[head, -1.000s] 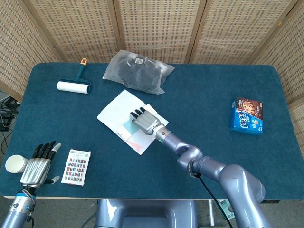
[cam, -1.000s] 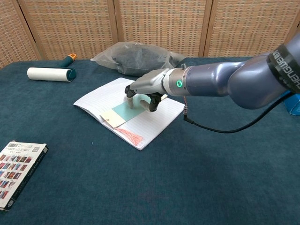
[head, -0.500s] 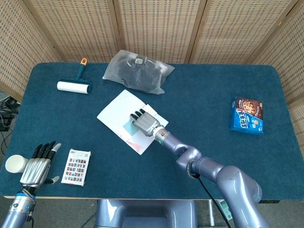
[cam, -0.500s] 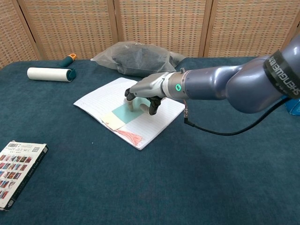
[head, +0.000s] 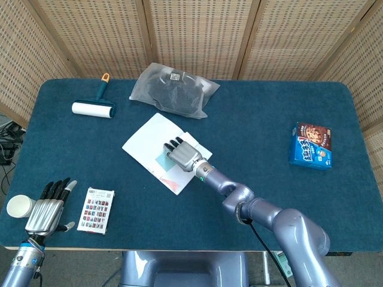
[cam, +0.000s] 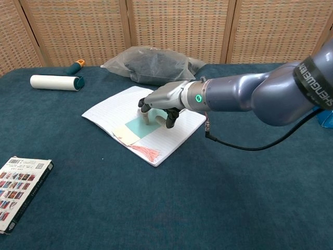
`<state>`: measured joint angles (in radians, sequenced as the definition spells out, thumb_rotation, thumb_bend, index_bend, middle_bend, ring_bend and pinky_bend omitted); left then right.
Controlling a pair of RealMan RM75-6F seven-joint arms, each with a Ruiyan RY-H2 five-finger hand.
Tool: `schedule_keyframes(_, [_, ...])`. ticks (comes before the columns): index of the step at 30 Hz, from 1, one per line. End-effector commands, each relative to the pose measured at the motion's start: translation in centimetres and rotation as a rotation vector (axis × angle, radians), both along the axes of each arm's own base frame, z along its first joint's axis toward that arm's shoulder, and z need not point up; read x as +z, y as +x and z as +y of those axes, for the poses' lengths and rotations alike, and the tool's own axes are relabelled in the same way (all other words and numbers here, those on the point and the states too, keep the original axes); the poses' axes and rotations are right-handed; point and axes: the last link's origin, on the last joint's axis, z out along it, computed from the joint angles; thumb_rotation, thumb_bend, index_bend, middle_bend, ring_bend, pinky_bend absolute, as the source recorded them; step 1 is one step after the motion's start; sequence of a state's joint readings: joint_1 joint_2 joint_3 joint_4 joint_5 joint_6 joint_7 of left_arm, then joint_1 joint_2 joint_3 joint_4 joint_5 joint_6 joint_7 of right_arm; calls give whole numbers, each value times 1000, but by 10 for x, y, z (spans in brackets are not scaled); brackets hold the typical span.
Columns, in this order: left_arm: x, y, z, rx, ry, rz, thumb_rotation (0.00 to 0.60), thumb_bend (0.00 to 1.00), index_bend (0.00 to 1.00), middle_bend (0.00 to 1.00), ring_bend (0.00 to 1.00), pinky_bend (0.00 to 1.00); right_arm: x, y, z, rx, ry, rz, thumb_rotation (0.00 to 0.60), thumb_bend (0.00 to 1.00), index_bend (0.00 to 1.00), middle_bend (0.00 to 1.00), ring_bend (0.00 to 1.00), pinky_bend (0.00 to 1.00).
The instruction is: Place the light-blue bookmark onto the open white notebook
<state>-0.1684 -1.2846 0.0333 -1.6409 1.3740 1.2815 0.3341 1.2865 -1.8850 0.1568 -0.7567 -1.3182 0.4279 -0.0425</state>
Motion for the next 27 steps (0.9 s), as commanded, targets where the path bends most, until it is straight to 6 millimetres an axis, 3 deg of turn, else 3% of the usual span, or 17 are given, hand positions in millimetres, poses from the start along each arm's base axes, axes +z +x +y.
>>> schedule_keyframes(1, [0,0,0,-3,0,1,600,0,0,0,0,0,-1,0,2,0,14,3,600,891,337,83,0,98])
schedule_keyframes(12, [1,1,-1,-7,3,0,600,0,0,0,0,0,-2,7,7,34,28,-4,600,877,337,84,0,90])
schedule_keyframes(27, [0,1,-1,-5,0,0,600,0,0,0,0,0,-2,1,-1,21,1,23,600,871,344,81,0,88])
